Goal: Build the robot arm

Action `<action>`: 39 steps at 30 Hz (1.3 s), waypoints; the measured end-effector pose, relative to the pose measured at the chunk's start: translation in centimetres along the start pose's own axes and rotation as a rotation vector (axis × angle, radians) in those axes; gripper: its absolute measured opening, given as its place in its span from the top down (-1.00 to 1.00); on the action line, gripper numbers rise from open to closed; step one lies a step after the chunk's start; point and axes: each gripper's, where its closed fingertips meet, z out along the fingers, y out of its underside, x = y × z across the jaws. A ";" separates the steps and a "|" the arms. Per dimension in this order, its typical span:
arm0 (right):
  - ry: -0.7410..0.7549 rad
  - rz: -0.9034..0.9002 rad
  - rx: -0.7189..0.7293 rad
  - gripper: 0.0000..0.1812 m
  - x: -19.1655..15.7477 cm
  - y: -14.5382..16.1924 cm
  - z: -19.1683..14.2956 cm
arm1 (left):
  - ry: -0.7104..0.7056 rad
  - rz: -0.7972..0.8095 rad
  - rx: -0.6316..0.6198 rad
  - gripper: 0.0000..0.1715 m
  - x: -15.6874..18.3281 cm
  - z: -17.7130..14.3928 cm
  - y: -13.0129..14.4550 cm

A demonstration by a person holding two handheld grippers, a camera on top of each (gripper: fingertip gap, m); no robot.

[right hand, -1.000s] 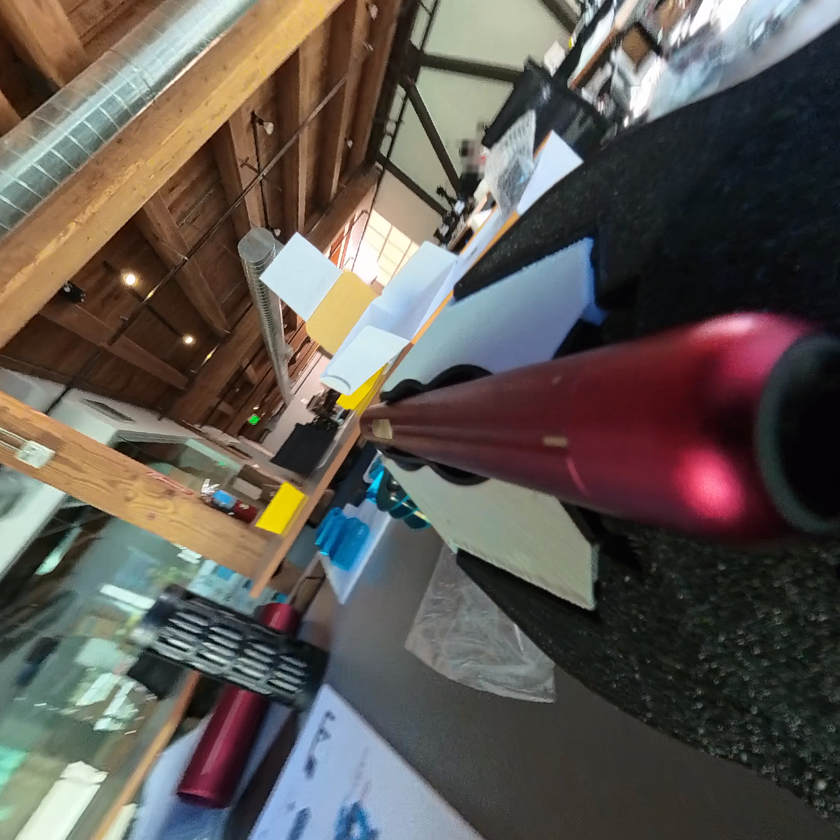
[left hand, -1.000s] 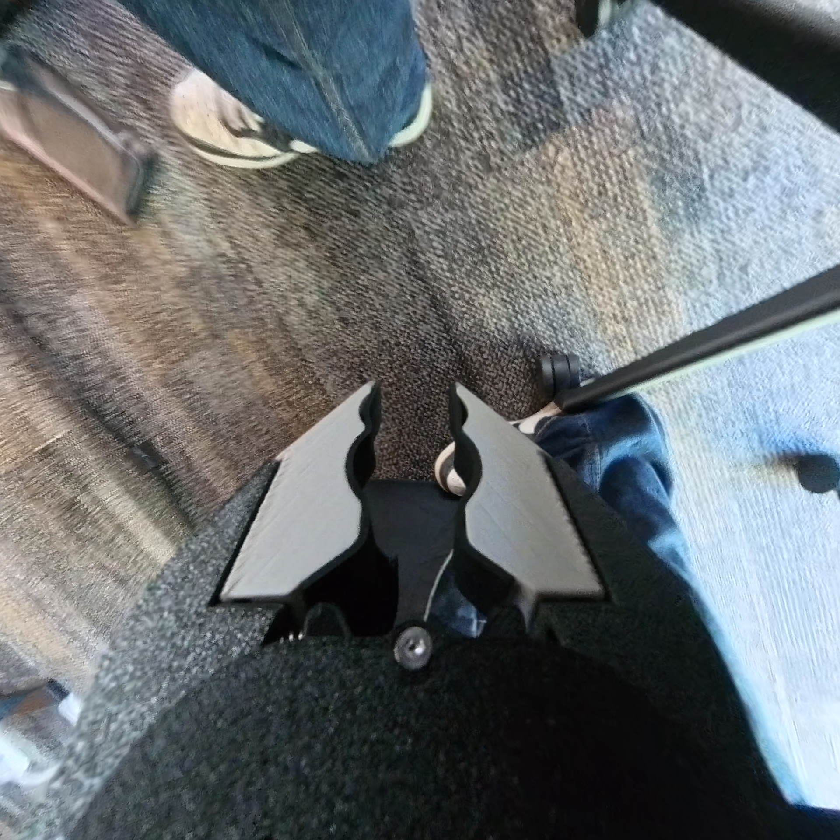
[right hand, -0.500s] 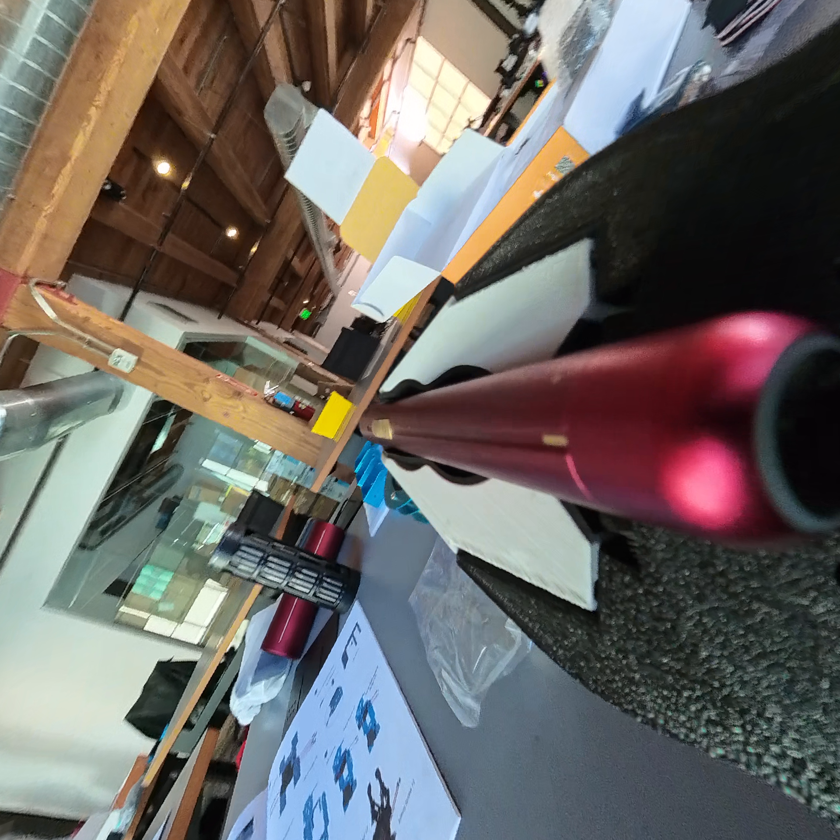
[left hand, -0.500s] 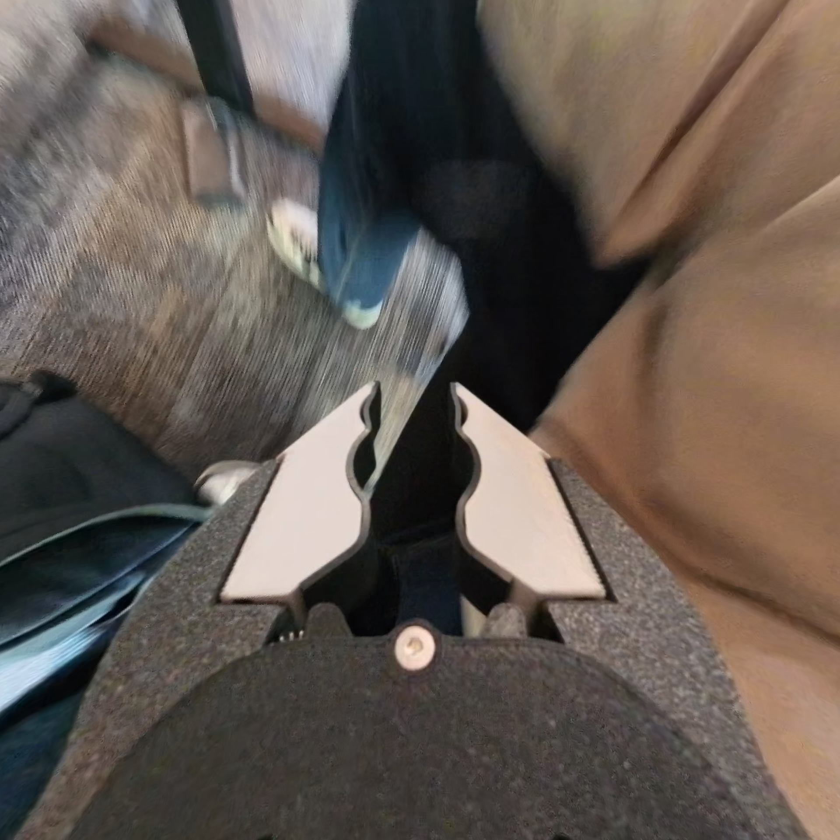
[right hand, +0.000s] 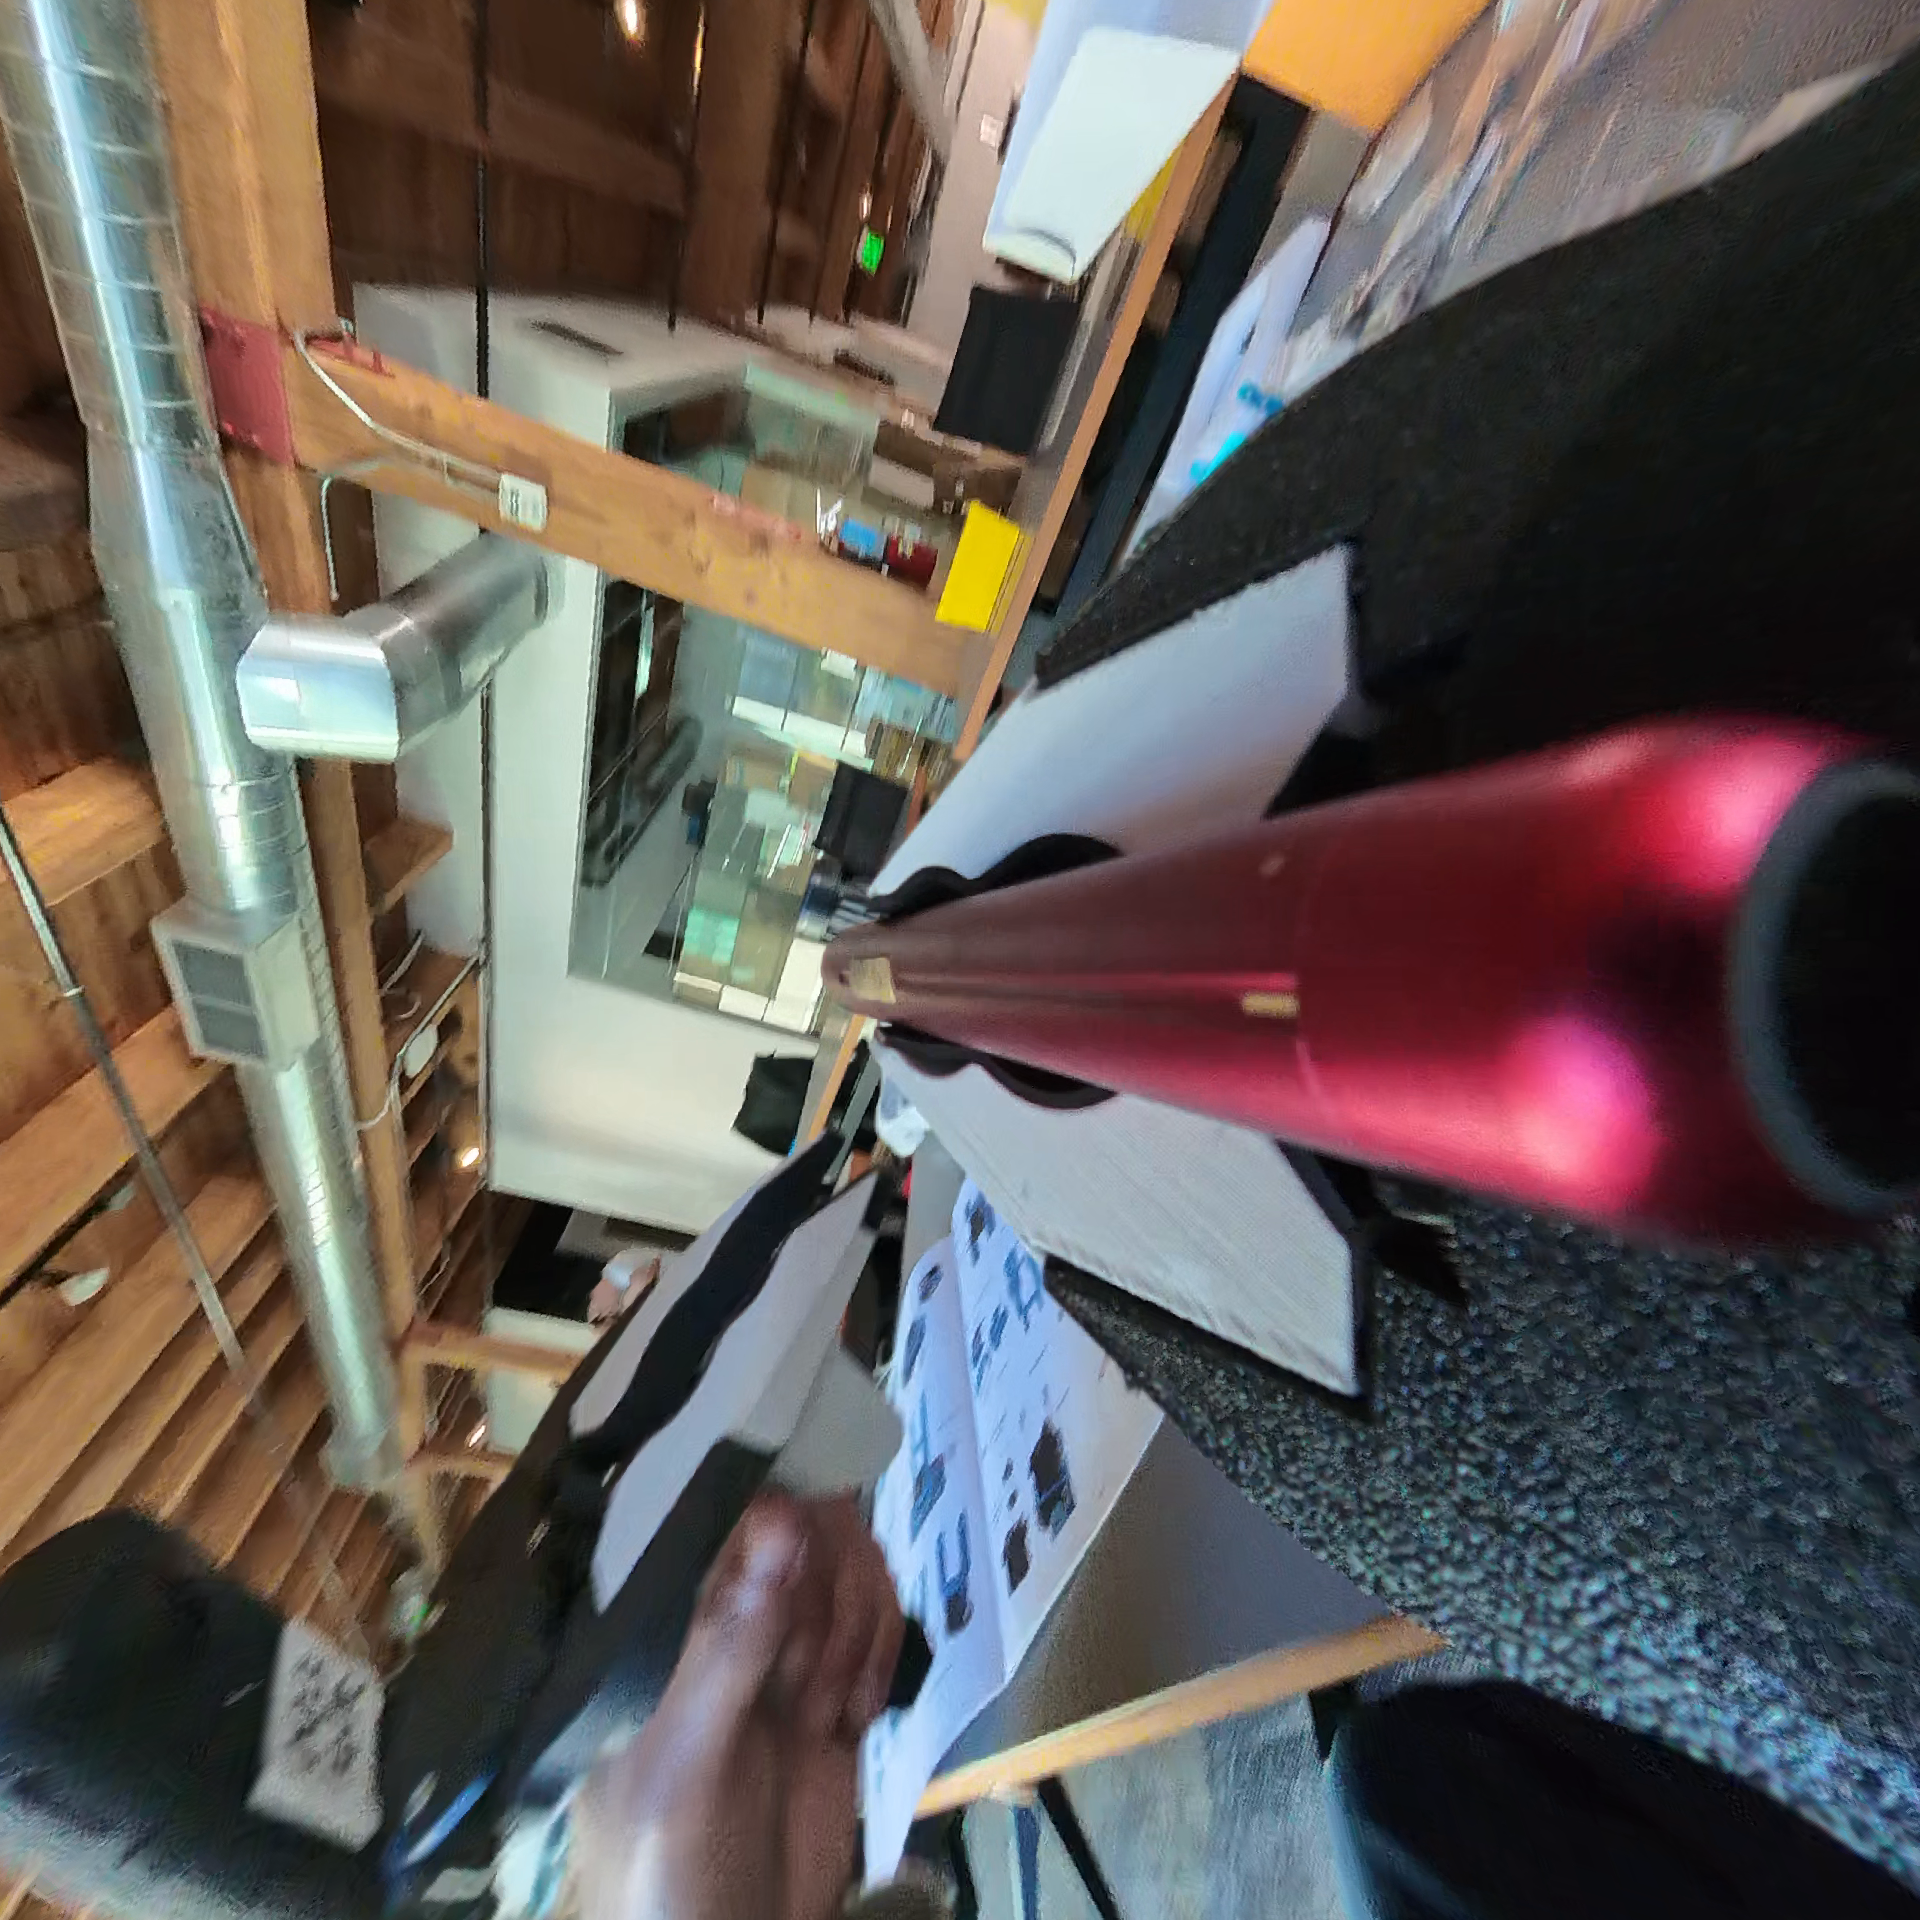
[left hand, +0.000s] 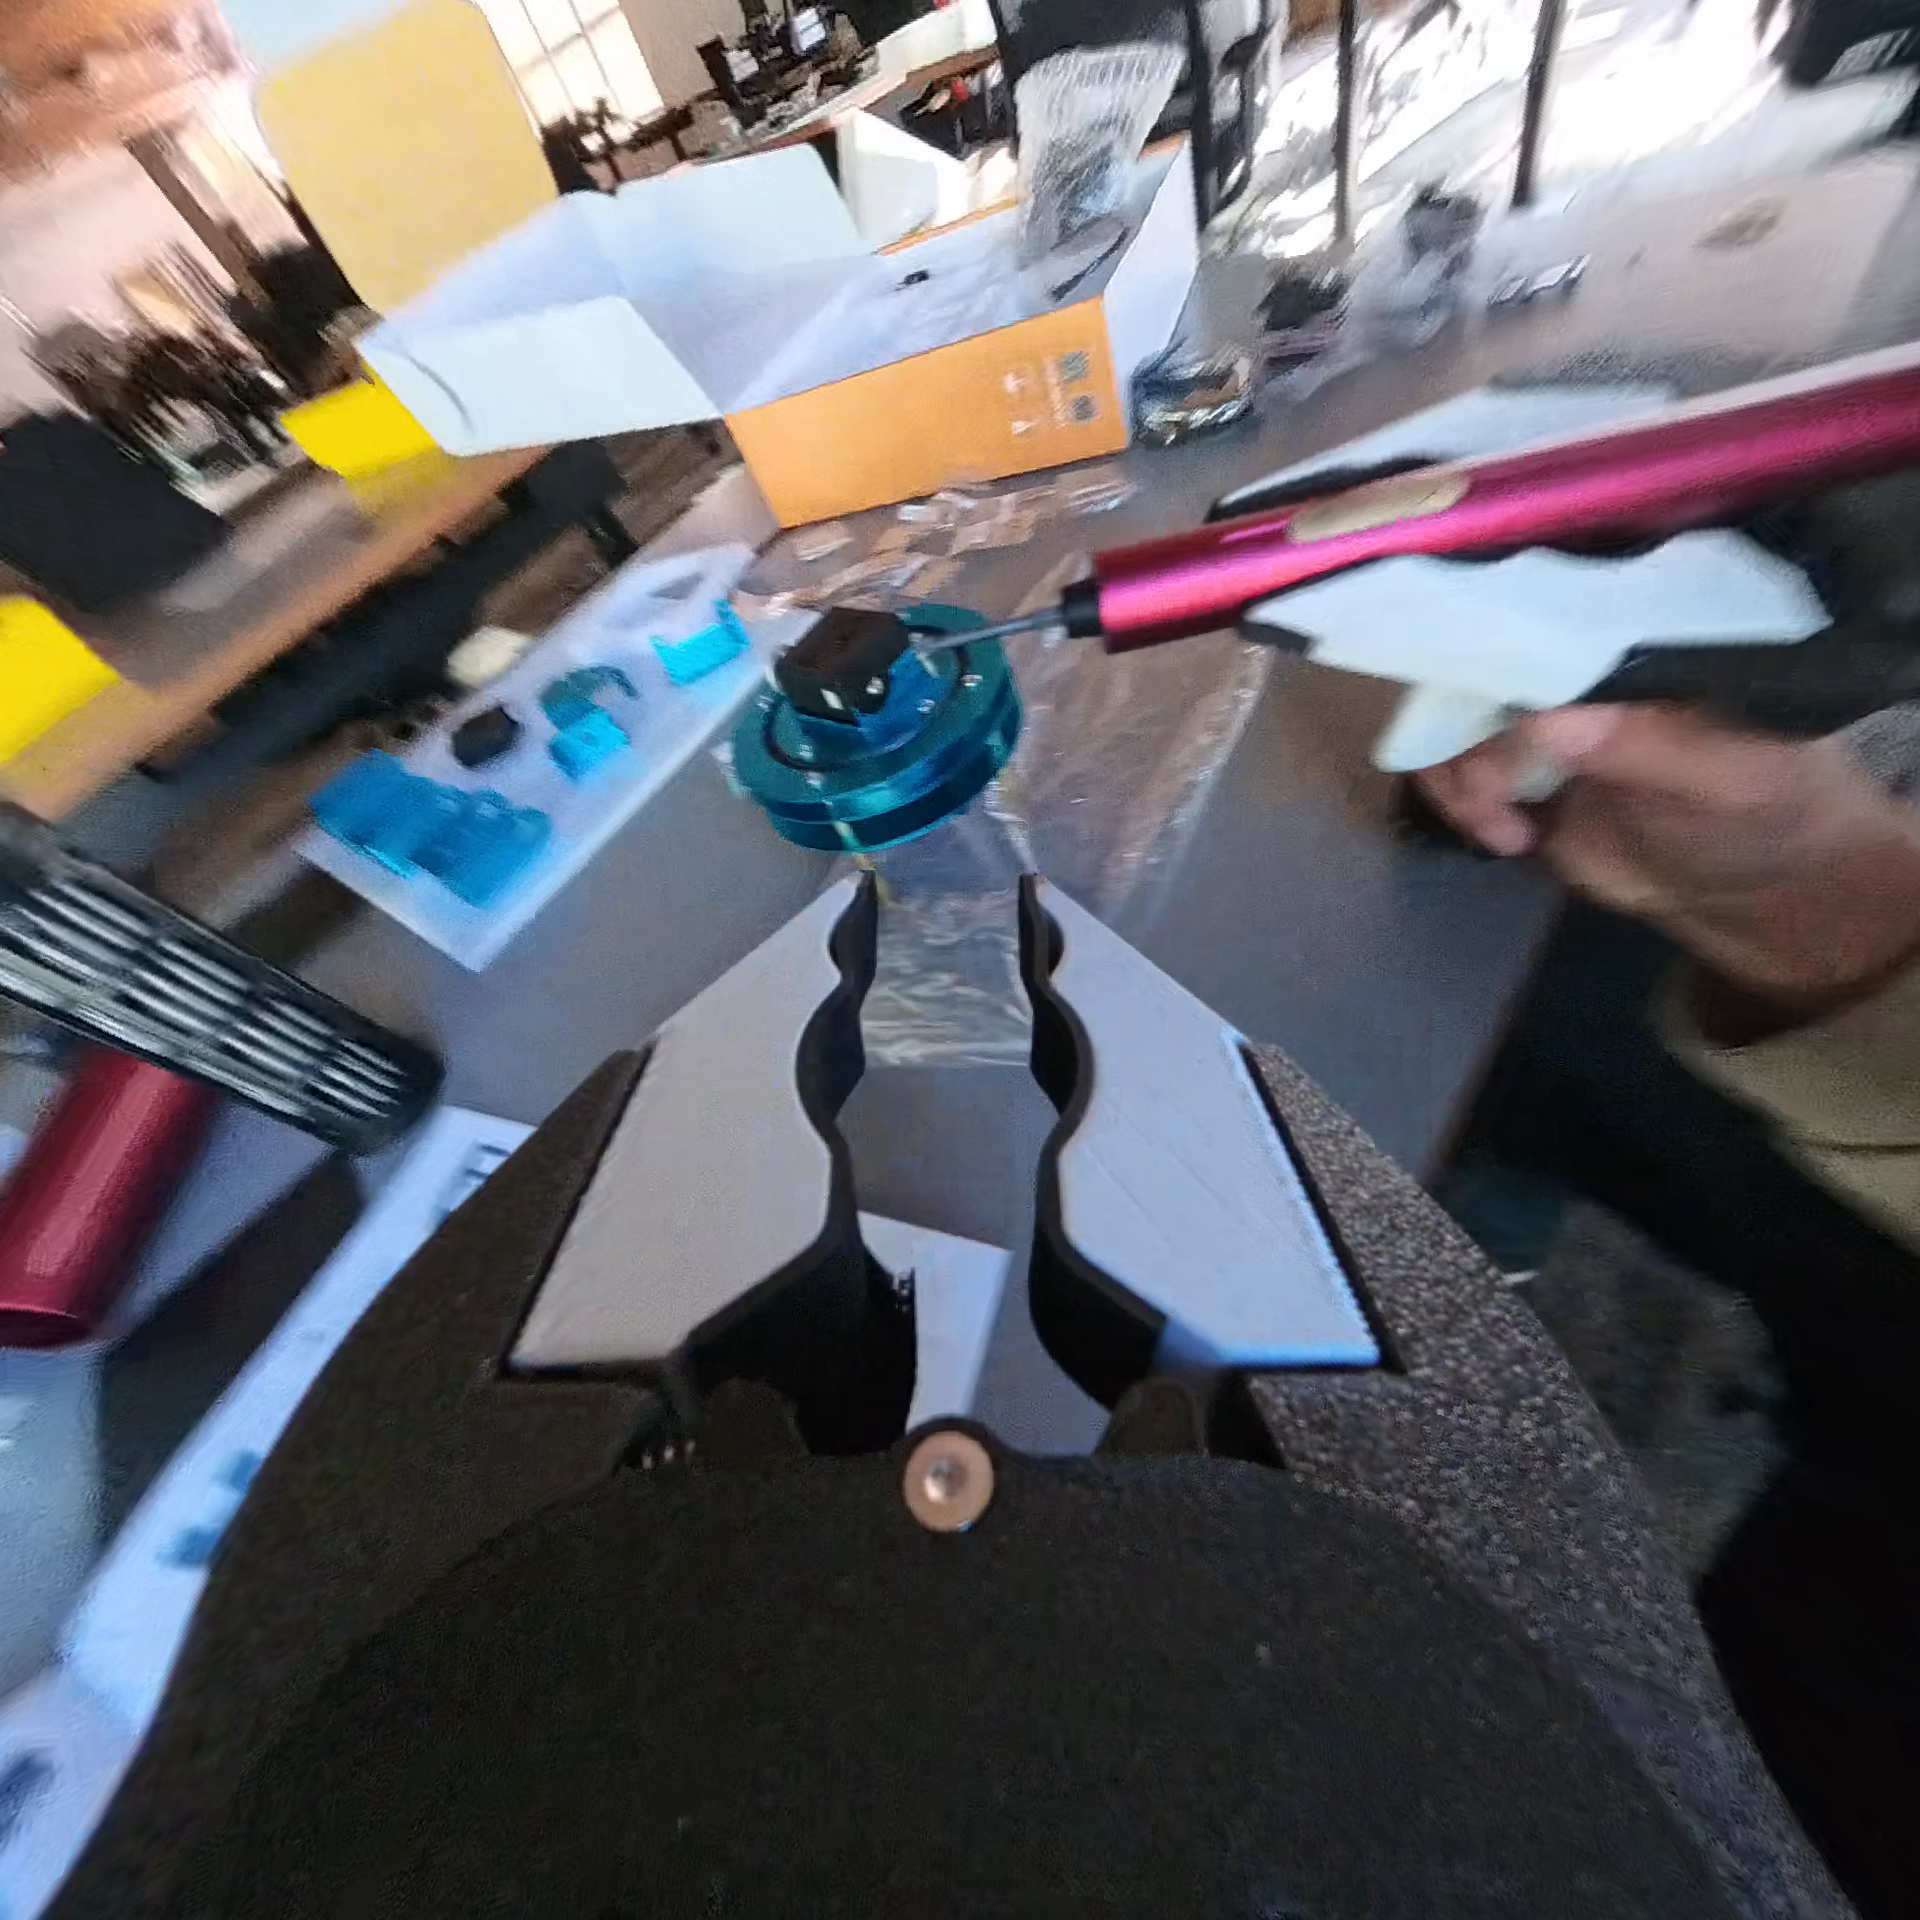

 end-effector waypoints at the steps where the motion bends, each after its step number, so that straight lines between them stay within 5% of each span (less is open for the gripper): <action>1: -0.014 0.028 0.018 0.76 0.1 -0.3 -0.2 | -0.003 0.028 -0.011 0.70 -0.1 0.6 0.0; 11: -0.147 0.134 0.101 0.78 -0.9 -1.5 -1.4 | 0.078 -0.019 0.049 0.76 0.9 2.4 -2.5; 39: -0.154 0.091 0.064 0.72 -1.8 -0.9 -0.7 | 0.017 0.028 0.013 0.79 -0.8 0.9 -1.6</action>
